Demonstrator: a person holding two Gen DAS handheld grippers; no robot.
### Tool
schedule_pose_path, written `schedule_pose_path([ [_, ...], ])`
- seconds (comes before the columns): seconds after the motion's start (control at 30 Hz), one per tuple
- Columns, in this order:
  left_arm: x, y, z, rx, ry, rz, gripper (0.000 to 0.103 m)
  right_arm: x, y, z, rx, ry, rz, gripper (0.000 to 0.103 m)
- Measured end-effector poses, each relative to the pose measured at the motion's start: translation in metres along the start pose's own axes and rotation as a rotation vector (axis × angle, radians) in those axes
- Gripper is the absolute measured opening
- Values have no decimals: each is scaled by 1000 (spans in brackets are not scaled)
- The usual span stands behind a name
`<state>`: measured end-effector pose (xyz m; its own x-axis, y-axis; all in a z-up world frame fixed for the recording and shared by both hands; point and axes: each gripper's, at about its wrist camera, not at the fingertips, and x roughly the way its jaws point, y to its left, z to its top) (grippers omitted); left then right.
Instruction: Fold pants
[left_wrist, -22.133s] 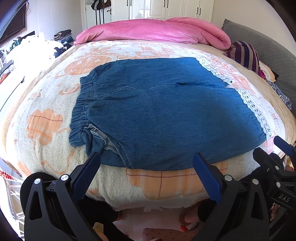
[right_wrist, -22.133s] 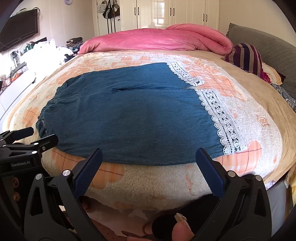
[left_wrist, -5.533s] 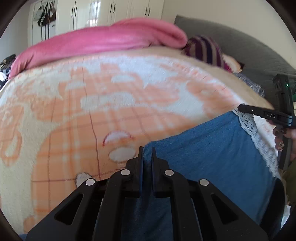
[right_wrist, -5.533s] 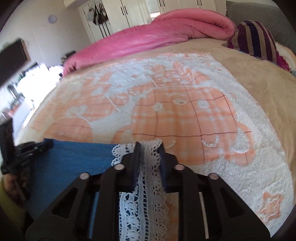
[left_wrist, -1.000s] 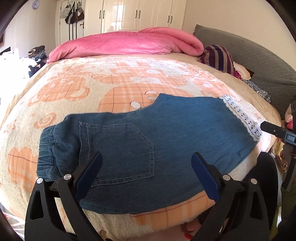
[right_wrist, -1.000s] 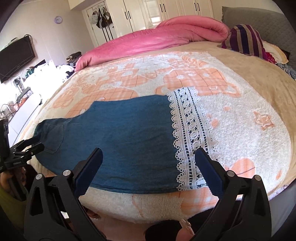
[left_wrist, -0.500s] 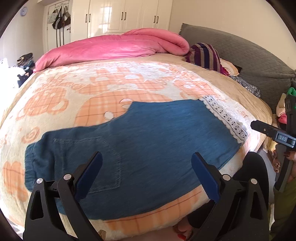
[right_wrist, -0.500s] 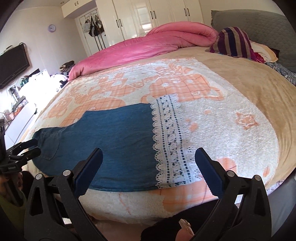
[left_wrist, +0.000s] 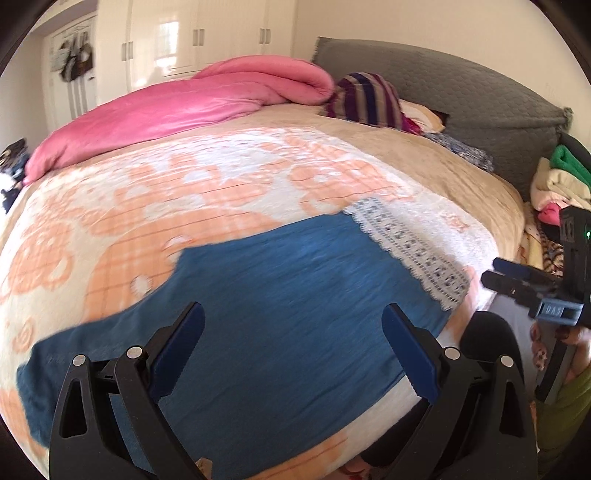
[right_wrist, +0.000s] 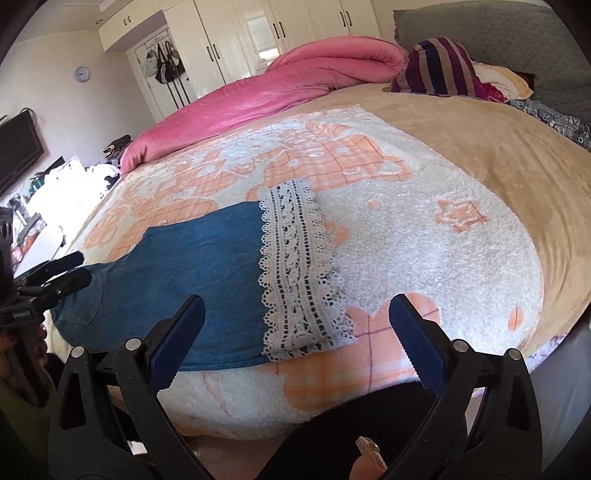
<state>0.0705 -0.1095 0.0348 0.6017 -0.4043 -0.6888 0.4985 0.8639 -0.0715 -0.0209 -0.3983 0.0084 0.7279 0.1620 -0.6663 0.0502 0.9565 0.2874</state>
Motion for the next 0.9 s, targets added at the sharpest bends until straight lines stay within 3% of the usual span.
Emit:
schedule_pose_path([
  [0.37, 74, -37, 49, 108, 103, -67, 96, 14, -18, -11, 74, 38, 29, 94],
  [0.73, 142, -45, 87, 195, 172, -42, 96, 36, -17, -17, 144, 76, 59, 94],
  [0.9, 175, -46, 102, 228, 201, -86, 96, 42, -16, -18, 173, 77, 62, 94],
])
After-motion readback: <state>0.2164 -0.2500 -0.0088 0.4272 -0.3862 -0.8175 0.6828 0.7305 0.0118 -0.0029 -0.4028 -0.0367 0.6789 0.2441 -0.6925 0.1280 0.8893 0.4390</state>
